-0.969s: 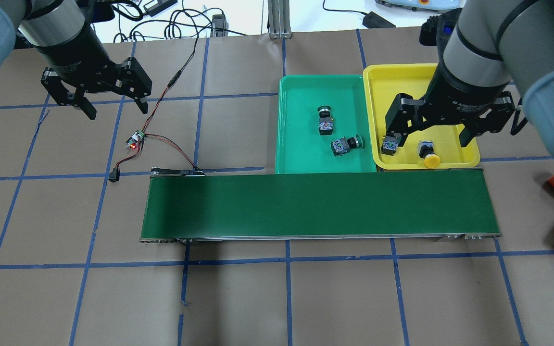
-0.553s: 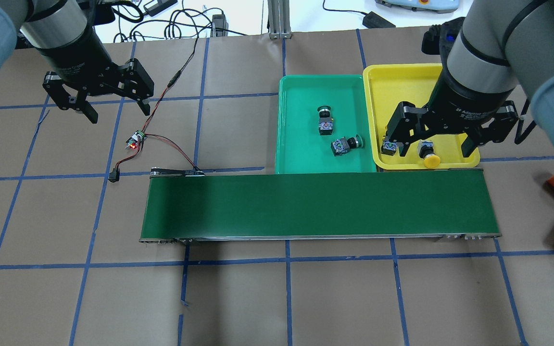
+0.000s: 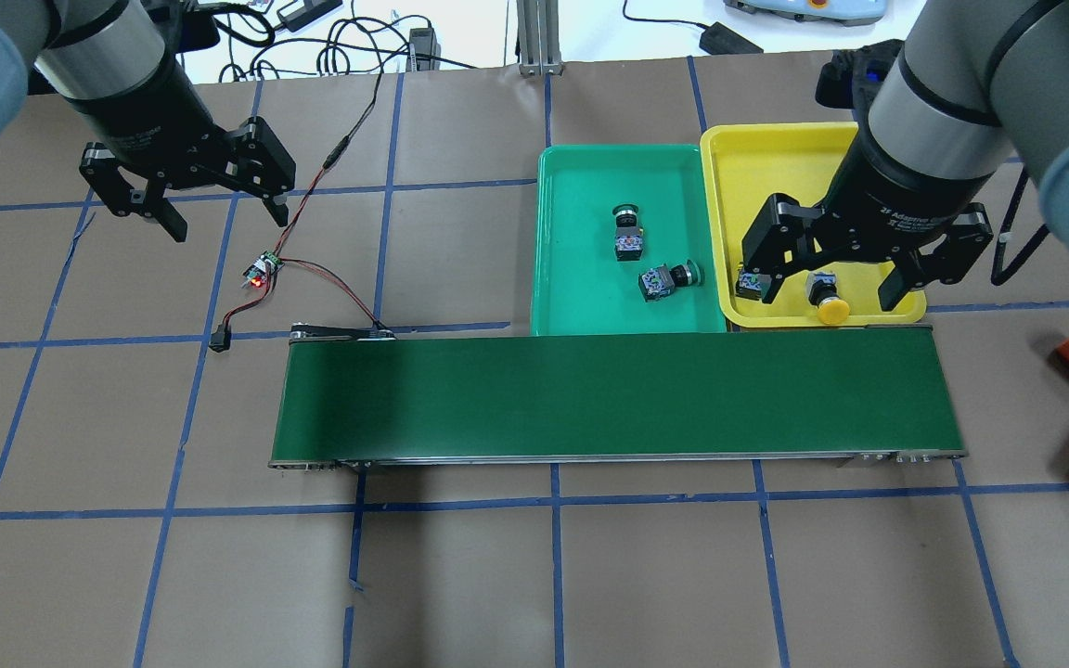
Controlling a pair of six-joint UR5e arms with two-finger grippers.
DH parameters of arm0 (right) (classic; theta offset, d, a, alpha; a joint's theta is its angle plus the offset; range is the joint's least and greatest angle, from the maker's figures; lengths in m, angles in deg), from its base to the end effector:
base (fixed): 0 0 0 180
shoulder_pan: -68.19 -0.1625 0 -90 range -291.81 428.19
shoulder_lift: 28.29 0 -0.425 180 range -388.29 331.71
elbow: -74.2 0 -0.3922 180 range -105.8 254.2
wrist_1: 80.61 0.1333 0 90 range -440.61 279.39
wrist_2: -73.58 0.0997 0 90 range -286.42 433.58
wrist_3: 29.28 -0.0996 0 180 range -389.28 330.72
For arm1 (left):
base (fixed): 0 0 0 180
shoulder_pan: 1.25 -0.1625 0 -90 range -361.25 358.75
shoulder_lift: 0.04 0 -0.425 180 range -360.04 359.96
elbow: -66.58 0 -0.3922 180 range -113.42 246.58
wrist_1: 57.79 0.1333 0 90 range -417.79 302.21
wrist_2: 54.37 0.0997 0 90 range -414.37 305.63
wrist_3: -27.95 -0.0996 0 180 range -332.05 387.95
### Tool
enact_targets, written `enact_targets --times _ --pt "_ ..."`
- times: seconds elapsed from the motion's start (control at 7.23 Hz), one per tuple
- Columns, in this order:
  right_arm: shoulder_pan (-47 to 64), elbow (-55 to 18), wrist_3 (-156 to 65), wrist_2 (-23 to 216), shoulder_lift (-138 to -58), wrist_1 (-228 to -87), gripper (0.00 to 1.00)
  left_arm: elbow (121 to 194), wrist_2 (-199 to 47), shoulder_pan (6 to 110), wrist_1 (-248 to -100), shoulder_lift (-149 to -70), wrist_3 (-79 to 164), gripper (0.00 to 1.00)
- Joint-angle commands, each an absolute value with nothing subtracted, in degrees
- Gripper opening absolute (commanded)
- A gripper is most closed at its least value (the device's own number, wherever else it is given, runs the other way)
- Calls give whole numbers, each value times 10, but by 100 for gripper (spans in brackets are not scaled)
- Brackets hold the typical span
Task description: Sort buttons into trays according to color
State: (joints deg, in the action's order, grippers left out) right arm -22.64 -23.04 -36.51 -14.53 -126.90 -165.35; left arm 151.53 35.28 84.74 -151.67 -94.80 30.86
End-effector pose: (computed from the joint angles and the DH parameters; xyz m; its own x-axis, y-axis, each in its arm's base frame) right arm 0.1427 -0.4192 0.4860 -0.9933 0.1134 -0.0241 0.1114 0.9912 0.0714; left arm -0.0972 -0.5288 0.4824 -0.9927 -0.1208 0.0029 -0.1203 0.9907 0.0628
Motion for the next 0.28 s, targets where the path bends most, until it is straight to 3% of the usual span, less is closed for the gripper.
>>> enact_targets --times 0.0,0.14 --pt "-226 -238 -366 -148 -1270 -1653 100 1513 353 847 -1517 -950 309 100" --pt "-226 -241 -366 -148 -1270 -1653 100 1512 352 847 -1517 -950 309 100"
